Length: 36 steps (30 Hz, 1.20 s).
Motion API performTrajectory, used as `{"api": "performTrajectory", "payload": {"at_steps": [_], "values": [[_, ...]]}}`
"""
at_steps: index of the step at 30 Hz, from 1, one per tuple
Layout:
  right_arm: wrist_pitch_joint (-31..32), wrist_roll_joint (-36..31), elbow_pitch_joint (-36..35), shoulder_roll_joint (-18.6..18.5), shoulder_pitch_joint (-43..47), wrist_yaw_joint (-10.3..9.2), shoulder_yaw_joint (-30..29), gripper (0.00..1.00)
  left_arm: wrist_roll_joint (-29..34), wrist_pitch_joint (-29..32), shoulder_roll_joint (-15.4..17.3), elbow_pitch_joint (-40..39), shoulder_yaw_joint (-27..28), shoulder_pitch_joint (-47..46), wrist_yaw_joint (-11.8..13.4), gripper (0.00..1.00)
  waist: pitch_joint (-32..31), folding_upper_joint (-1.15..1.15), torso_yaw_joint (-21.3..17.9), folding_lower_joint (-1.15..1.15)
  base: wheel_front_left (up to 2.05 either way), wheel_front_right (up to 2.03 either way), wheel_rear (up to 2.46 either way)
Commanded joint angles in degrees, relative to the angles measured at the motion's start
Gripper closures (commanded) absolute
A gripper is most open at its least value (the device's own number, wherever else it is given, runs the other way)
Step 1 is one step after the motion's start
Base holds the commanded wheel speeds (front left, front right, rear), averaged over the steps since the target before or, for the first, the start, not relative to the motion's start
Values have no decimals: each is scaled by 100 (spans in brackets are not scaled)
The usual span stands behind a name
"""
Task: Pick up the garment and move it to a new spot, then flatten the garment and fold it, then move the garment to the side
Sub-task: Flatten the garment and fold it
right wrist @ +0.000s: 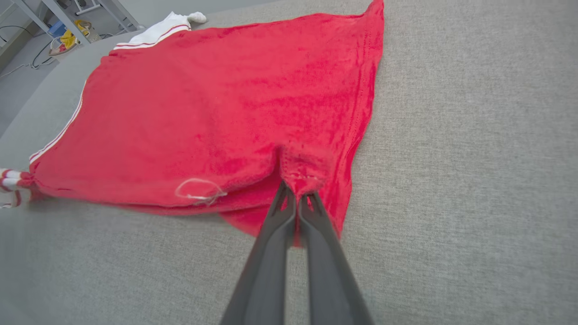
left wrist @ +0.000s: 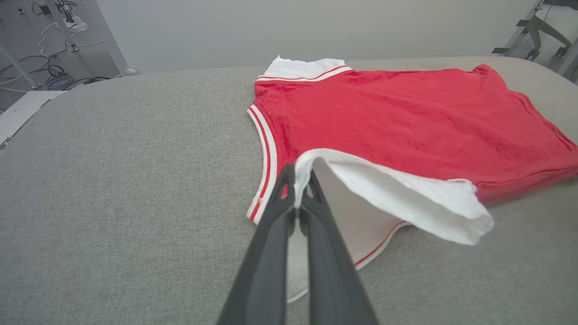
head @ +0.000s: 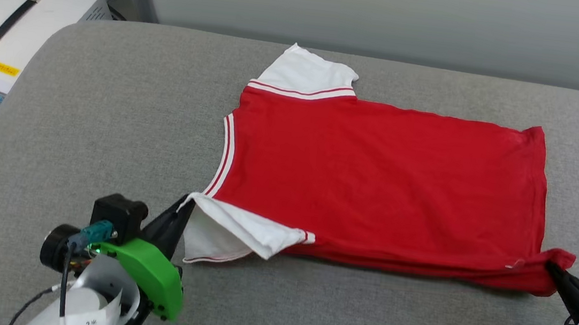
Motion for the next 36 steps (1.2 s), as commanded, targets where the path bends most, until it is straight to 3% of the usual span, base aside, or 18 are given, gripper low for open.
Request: {"api": "performTrajectory", "payload": {"at_steps": [1,21,22,23,24,36], "values": [[65,-83,-26,54,-155,-5,-33,100,91,-47,-49,107,22,-222,-20,100,279,0,-49,0,0,0,0],[650,-955,583,488,-1326,-5,-60,100,518,-397,-727,2468,-298,-2099,-515,100,1094,0,-226,0,0,0,0],[637,-985,619,504,-1357,-5,-70,59,521,-398,-751,2585,-312,-2141,-529,100,1102,0,-230,0,0,0,0],[616,-1029,656,519,-1393,-5,-65,0,553,-436,-775,2715,-330,-2194,-526,40,1108,0,-234,0,0,0,0],[592,-1055,682,535,-1420,-5,-62,0,568,-488,-799,2813,-331,-2230,-518,0,1106,0,-237,0,0,0,0],[105,-1309,732,647,-1218,-5,-117,0,405,-1280,-1062,3569,-192,-2032,-483,0,469,0,-196,0,0,0,0]]}}
